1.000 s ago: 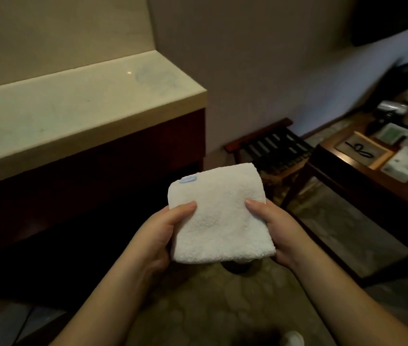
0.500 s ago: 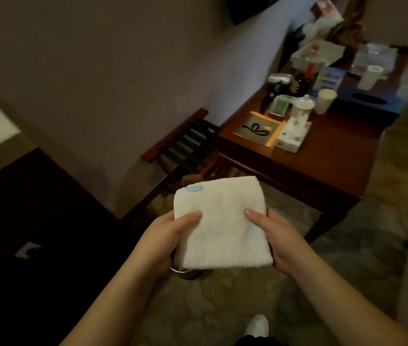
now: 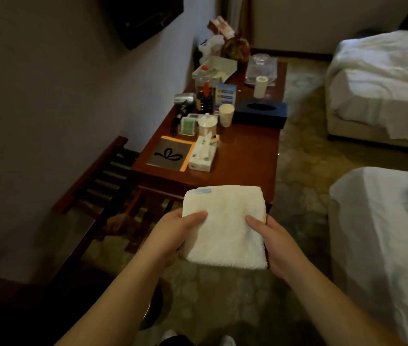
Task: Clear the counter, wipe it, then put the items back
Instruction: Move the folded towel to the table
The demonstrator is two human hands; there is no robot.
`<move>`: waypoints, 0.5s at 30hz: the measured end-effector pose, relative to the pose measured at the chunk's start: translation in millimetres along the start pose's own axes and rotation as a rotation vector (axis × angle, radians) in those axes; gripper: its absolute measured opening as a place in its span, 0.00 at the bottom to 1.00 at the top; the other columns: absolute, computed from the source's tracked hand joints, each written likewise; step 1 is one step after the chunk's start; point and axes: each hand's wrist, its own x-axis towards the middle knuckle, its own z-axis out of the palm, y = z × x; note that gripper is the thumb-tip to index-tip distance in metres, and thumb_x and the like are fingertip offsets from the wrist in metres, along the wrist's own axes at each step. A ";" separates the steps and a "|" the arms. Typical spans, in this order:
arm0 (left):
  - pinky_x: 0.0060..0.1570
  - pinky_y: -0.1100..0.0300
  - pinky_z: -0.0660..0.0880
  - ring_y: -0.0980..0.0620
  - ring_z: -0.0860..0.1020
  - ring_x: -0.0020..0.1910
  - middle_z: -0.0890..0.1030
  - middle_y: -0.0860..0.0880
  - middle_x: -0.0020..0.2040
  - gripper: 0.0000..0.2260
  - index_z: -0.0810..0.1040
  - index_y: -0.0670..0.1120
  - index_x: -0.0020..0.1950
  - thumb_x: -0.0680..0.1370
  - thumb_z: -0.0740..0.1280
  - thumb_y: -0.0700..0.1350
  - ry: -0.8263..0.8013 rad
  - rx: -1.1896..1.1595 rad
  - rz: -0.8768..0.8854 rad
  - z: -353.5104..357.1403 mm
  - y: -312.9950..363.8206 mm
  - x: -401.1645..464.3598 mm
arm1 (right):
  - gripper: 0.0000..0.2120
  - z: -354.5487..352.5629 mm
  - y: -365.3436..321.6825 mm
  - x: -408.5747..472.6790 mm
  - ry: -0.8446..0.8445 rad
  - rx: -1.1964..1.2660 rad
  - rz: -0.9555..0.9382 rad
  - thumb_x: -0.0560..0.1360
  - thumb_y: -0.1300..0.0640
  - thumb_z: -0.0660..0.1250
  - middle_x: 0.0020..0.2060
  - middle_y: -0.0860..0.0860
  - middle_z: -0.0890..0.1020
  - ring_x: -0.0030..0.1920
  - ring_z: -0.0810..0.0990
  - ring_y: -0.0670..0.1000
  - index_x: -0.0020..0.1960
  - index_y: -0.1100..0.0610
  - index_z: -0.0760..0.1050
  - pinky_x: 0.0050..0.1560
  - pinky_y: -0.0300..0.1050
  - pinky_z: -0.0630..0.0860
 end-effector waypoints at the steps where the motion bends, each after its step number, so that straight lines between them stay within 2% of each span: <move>1: 0.38 0.55 0.80 0.50 0.84 0.43 0.85 0.51 0.46 0.13 0.80 0.49 0.55 0.73 0.72 0.51 -0.002 0.017 0.001 7.2 3.8 10.1 | 0.29 -6.0 -2.3 5.3 0.028 0.005 -0.001 0.66 0.43 0.72 0.58 0.47 0.79 0.56 0.80 0.54 0.66 0.44 0.70 0.51 0.55 0.81; 3: 0.44 0.50 0.81 0.46 0.83 0.47 0.84 0.49 0.49 0.13 0.80 0.48 0.57 0.74 0.72 0.50 -0.008 0.045 -0.003 21.4 10.6 31.0 | 0.29 -17.3 -7.4 17.6 0.079 0.008 -0.006 0.69 0.43 0.71 0.59 0.47 0.78 0.57 0.79 0.55 0.67 0.45 0.69 0.55 0.59 0.78; 5: 0.49 0.46 0.80 0.45 0.81 0.50 0.83 0.48 0.52 0.14 0.79 0.48 0.59 0.75 0.71 0.49 -0.010 0.066 -0.004 33.4 16.6 54.0 | 0.27 -26.7 -13.8 32.1 0.114 0.016 -0.023 0.71 0.44 0.71 0.59 0.47 0.78 0.56 0.79 0.55 0.67 0.45 0.68 0.55 0.59 0.78; 10: 0.43 0.50 0.78 0.47 0.79 0.50 0.81 0.50 0.51 0.15 0.78 0.49 0.59 0.74 0.72 0.50 -0.028 0.095 -0.015 54.8 32.8 125.9 | 0.21 -44.1 -36.3 80.0 0.165 0.067 -0.043 0.74 0.47 0.70 0.56 0.48 0.80 0.54 0.80 0.54 0.65 0.47 0.70 0.49 0.55 0.81; 12: 0.45 0.48 0.79 0.47 0.79 0.49 0.81 0.50 0.50 0.15 0.78 0.49 0.59 0.74 0.72 0.50 -0.044 0.093 -0.034 60.7 40.7 158.2 | 0.19 -49.2 -45.7 104.4 0.183 0.079 -0.041 0.73 0.48 0.70 0.54 0.48 0.81 0.53 0.81 0.54 0.62 0.47 0.72 0.46 0.54 0.82; 15: 0.46 0.45 0.79 0.45 0.80 0.50 0.81 0.49 0.51 0.16 0.77 0.50 0.59 0.73 0.73 0.50 -0.078 0.070 -0.086 69.3 52.9 208.9 | 0.18 -56.7 -60.5 148.3 0.225 0.060 -0.024 0.73 0.47 0.71 0.55 0.49 0.81 0.54 0.81 0.55 0.61 0.47 0.72 0.51 0.58 0.80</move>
